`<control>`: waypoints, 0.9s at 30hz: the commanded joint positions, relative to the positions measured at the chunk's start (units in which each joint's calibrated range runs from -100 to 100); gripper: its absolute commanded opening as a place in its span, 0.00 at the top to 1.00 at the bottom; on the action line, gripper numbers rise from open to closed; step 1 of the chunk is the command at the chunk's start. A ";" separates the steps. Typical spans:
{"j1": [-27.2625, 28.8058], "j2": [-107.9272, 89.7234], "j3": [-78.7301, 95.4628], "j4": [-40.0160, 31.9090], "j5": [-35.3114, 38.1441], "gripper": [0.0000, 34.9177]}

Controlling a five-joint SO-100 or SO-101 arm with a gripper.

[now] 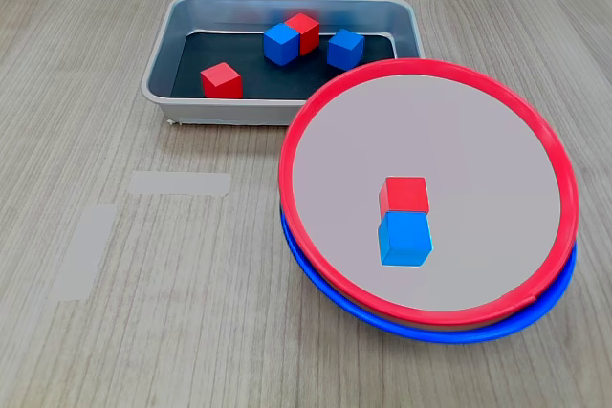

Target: Resolve any anomalies and move all blocks to matching dishes

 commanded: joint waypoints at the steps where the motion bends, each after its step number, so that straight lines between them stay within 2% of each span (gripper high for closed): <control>1: -1.98 13.49 -12.37 0.78 0.63 0.59; 2: -2.92 20.74 -18.02 1.85 0.78 0.54; 3: -3.11 23.55 -20.20 1.94 0.78 0.53; 6: -3.96 35.92 -29.67 0.78 0.73 0.55; 13: -5.94 43.94 -37.14 -2.36 -0.49 0.54; 16: -7.25 47.78 -40.05 -2.60 -1.07 0.50; 19: -8.29 51.02 -41.41 -3.43 -1.03 0.52; 25: -8.95 56.56 -44.05 -4.92 -0.34 0.62; 27: -9.04 58.01 -45.24 -5.16 -0.24 0.70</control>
